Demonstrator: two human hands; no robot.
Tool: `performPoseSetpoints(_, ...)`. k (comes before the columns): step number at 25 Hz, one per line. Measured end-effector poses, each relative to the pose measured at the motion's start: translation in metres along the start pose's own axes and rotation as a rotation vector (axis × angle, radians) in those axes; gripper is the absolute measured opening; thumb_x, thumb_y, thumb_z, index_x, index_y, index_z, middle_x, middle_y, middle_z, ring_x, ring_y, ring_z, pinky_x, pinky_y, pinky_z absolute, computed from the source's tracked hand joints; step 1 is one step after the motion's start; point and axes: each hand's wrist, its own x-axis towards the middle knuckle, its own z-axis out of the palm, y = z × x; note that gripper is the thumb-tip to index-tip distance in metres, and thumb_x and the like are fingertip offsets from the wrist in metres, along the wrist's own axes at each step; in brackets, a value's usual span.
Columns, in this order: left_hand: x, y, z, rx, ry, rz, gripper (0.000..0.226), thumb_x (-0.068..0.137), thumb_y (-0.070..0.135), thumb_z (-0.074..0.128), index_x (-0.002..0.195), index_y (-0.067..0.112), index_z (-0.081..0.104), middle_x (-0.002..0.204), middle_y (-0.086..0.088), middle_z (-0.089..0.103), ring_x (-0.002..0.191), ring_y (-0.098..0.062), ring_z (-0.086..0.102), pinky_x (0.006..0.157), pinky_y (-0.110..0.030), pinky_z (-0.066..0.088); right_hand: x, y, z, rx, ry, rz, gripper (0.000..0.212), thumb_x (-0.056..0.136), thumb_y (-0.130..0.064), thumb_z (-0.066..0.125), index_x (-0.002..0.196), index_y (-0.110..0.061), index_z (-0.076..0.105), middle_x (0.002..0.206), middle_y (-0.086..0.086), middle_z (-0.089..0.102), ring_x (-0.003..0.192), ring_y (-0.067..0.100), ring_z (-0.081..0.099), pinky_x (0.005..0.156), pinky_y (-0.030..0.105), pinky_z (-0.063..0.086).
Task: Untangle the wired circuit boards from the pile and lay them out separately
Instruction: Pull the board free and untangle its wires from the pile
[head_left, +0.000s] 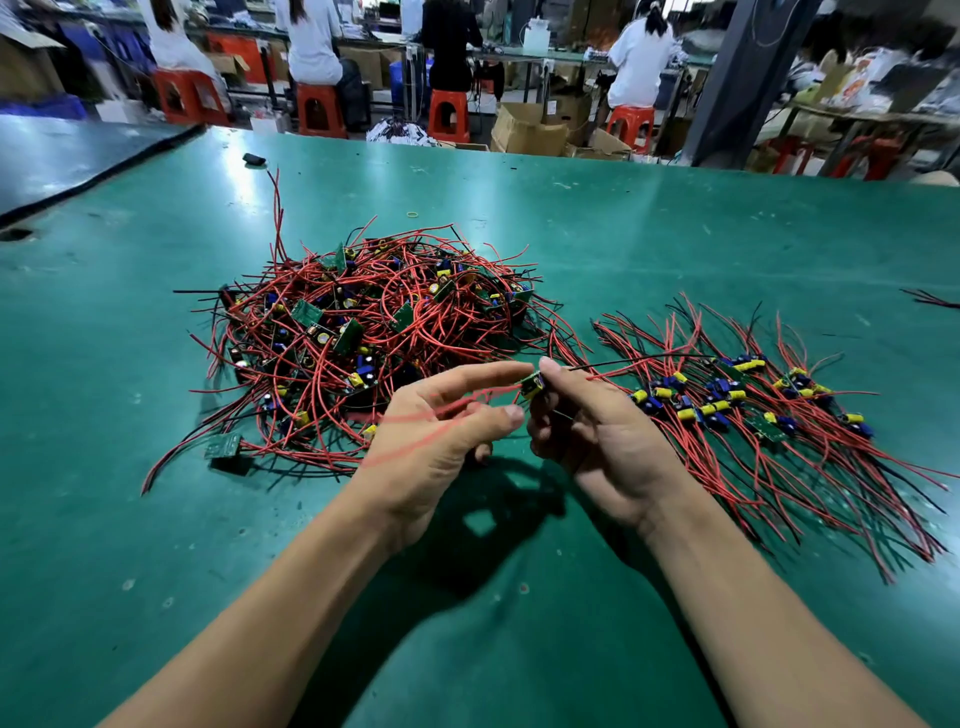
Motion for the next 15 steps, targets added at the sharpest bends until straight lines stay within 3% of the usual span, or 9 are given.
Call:
performPoseSetpoints(3,0.000,0.002,0.000,-0.025,-0.004,-0.086,0.034,0.086,-0.010,0.057,0.090,0.015,0.080,0.072,-0.015,0.061,0.058,-0.015,0.052,0.058,-0.026,0.044,-0.001,-0.001,-0.006,0.038,-0.043,0.028,0.022,0.071,-0.031,0.079,0.078,-0.019,0.063,0.065,-0.004,0.056,0.053,0.009,0.053,0.051,0.019,0.044)
performPoseSetpoints(6,0.004,0.002,0.000,-0.194,0.034,-0.201,0.026,0.090,-0.006,0.052,0.086,0.004,0.076,0.083,-0.017,0.071,0.062,-0.020,0.066,0.059,-0.030,0.058,-0.001,-0.002,-0.012,0.024,-0.093,0.043,0.017,0.070,-0.031,0.081,0.080,-0.018,0.076,0.068,-0.006,0.061,0.056,0.005,0.055,0.053,0.016,0.046)
performPoseSetpoints(9,0.007,-0.001,0.000,-0.240,0.053,-0.237,0.017,0.089,0.004,0.060,0.104,-0.001,0.064,0.087,-0.020,0.071,0.067,-0.027,0.070,0.063,-0.034,0.061,0.001,0.000,-0.013,-0.008,-0.090,0.057,0.029,0.063,-0.034,0.087,0.083,-0.016,0.078,0.068,-0.006,0.062,0.061,0.007,0.053,0.064,0.023,0.044)
performPoseSetpoints(12,0.006,-0.003,0.000,-0.155,0.018,-0.199,0.027,0.075,0.021,0.075,0.095,0.005,0.065,0.078,-0.010,0.070,0.069,-0.027,0.072,0.064,-0.030,0.061,0.003,0.001,-0.011,-0.096,-0.035,0.037,0.037,0.059,-0.038,0.092,0.080,-0.019,0.068,0.067,-0.006,0.058,0.059,0.006,0.048,0.061,0.024,0.037)
performPoseSetpoints(15,0.002,-0.007,0.001,0.003,-0.008,-0.177,0.033,0.066,0.027,0.080,0.089,0.006,0.068,0.082,-0.011,0.073,0.070,-0.026,0.073,0.062,-0.026,0.058,0.002,0.001,-0.008,-0.148,-0.029,0.026,0.027,0.066,-0.035,0.087,0.068,-0.022,0.064,0.069,-0.001,0.059,0.061,0.012,0.049,0.060,0.028,0.036)
